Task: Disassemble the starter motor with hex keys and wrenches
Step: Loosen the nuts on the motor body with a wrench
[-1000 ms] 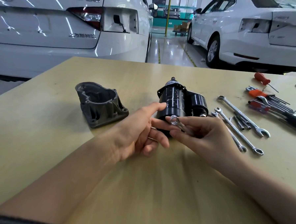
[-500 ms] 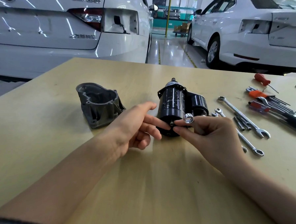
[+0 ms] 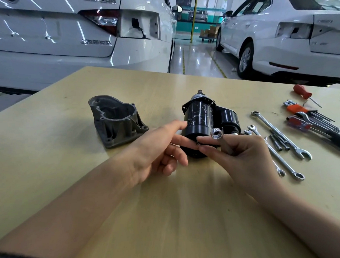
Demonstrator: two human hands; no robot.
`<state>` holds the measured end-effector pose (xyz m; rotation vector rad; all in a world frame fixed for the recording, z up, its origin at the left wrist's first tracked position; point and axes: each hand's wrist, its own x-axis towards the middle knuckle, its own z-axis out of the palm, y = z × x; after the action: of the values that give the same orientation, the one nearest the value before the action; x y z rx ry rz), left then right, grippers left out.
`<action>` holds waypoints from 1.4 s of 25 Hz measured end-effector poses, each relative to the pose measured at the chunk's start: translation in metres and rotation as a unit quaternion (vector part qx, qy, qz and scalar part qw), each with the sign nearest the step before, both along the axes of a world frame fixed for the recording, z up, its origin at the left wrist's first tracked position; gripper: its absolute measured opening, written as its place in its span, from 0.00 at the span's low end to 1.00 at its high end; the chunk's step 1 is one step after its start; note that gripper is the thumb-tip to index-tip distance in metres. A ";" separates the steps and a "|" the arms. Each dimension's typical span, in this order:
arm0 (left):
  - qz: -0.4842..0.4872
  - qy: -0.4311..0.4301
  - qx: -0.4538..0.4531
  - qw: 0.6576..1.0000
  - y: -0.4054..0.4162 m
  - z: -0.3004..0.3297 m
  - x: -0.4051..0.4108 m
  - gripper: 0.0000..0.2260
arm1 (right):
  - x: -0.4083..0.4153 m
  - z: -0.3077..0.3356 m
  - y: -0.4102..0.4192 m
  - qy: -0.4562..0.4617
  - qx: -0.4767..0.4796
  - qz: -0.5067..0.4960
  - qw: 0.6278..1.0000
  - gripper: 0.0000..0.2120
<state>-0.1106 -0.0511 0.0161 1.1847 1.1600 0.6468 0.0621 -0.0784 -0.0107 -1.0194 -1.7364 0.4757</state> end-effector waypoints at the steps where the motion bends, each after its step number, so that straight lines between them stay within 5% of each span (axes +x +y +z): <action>1: -0.002 0.004 0.000 1.000 0.000 -0.001 0.001 0.24 | 0.000 -0.001 0.002 0.006 -0.006 0.005 1.000 0.29; 8: -0.032 0.014 0.004 0.999 -0.003 -0.002 0.007 0.27 | 0.000 -0.001 0.004 -0.023 -0.023 0.059 0.998 0.31; 16: -0.018 -0.021 -0.009 1.000 0.001 0.002 -0.002 0.25 | 0.006 -0.001 0.005 0.026 -0.026 0.055 0.998 0.02; 20: 0.024 -0.021 0.018 0.999 0.002 0.002 -0.003 0.23 | 0.006 0.000 0.005 0.027 0.015 -0.004 1.000 0.02; 23: 0.053 -0.017 0.047 0.997 0.003 0.001 -0.003 0.22 | 0.005 0.001 0.006 0.014 0.025 -0.026 0.999 0.23; 26: 0.049 -0.020 0.044 0.998 0.002 0.001 -0.002 0.21 | 0.003 0.001 0.005 -0.009 0.022 -0.016 1.000 0.17; 30: 0.029 -0.026 0.019 0.999 -0.001 0.000 0.002 0.20 | -0.001 0.000 0.006 -0.025 0.018 0.006 1.000 0.28; 35: 0.010 0.012 0.045 0.999 -0.004 0.000 0.005 0.21 | -0.001 -0.001 0.005 -0.001 -0.008 0.035 0.999 0.28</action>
<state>-0.1061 -0.0546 0.0158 1.2609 1.1744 0.7090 0.0608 -0.0738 -0.0113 -0.9724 -1.7780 0.5343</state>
